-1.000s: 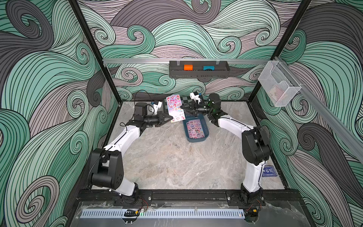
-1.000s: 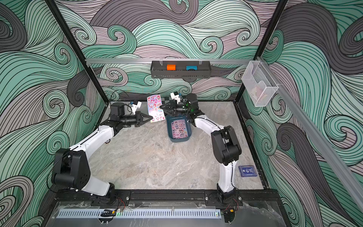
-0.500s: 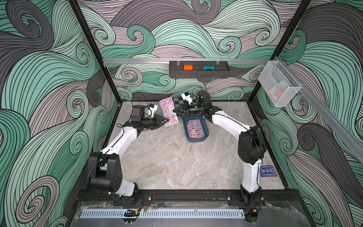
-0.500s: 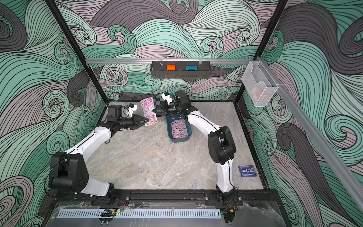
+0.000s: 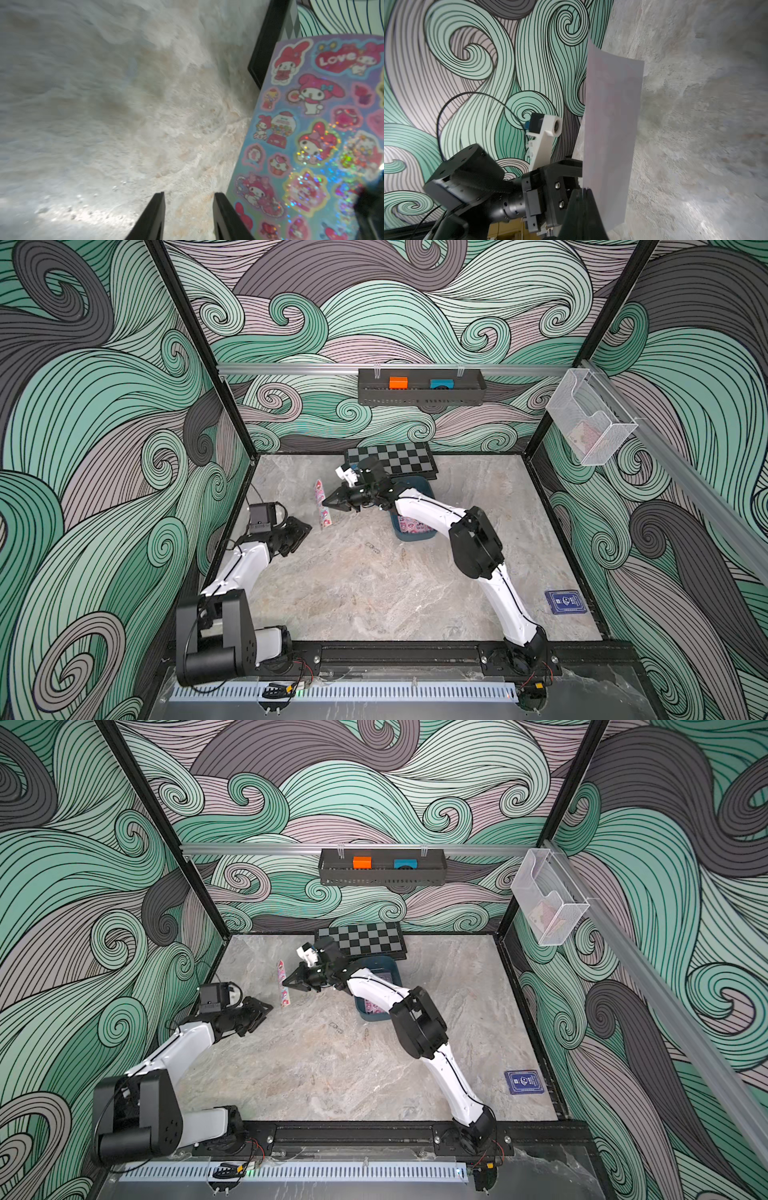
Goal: Take the stickers out of the storage box
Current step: Place the sticker at the center of the board.
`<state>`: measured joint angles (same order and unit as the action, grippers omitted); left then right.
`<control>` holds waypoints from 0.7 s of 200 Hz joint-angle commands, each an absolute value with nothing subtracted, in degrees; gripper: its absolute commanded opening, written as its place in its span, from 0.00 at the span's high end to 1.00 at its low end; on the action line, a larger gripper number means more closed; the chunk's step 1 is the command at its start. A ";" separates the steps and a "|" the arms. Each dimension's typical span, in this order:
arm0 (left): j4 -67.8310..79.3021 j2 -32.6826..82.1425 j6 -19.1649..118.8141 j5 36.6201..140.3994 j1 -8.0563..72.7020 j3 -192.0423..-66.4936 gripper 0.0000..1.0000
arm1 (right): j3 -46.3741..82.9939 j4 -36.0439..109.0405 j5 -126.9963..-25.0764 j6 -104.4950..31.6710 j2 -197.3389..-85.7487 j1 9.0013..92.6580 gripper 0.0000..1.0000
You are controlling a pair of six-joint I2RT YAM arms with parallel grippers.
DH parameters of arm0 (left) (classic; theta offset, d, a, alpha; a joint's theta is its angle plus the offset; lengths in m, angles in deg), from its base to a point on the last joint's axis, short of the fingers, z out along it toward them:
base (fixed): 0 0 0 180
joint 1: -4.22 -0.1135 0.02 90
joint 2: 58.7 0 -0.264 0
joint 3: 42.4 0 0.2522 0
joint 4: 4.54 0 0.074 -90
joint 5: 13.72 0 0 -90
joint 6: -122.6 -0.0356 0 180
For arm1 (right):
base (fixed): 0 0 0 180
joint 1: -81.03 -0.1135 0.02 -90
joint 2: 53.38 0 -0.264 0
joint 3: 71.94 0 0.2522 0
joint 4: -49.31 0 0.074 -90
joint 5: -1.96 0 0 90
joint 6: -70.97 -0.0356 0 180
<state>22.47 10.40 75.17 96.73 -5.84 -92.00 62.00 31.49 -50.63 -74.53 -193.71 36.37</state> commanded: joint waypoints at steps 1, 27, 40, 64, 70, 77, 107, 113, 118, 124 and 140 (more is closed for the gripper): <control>19.73 3.20 77.05 86.08 -6.49 -88.76 0.59 | 71.81 26.20 -55.25 -74.07 -199.67 34.30 1.00; 18.21 -3.81 74.08 77.28 -6.90 -83.44 0.60 | 89.61 17.79 -56.58 -73.96 -210.65 33.42 1.00; 17.44 -6.69 71.59 74.86 -6.96 -82.15 0.60 | 95.36 15.38 -57.44 -74.46 -214.88 33.07 1.00; 17.92 -10.13 67.37 71.03 -7.03 -81.62 0.58 | 94.81 14.44 -60.06 -74.57 -217.17 32.86 1.00; 17.86 -10.44 67.85 70.49 -7.12 -81.30 0.56 | 94.10 13.90 -60.89 -74.18 -217.21 33.00 1.00; 16.54 -10.54 67.98 71.51 -7.13 -80.66 0.56 | 93.05 13.38 -61.75 -73.71 -217.05 33.13 1.00; 13.93 -8.04 67.53 75.81 -7.16 -81.39 0.55 | 90.87 9.20 -65.71 -69.85 -215.91 33.42 1.00; 14.40 -7.26 67.36 76.17 -7.17 -82.07 0.55 | 90.30 8.78 -66.29 -69.38 -215.68 33.47 1.00; 14.85 -6.74 67.16 76.61 -7.12 -82.63 0.55 | 89.67 8.58 -66.49 -69.15 -215.55 33.56 1.00; 15.67 -6.10 66.78 77.47 -7.13 -83.27 0.55 | 88.75 8.52 -66.71 -69.11 -215.37 33.73 1.00; 17.24 -4.51 66.05 79.82 -7.18 -85.09 0.55 | 86.92 8.52 -67.52 -69.28 -215.19 33.91 1.00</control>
<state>15.96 -6.32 68.48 76.42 -6.76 -81.20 89.32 11.36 -64.27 -71.32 -216.60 33.55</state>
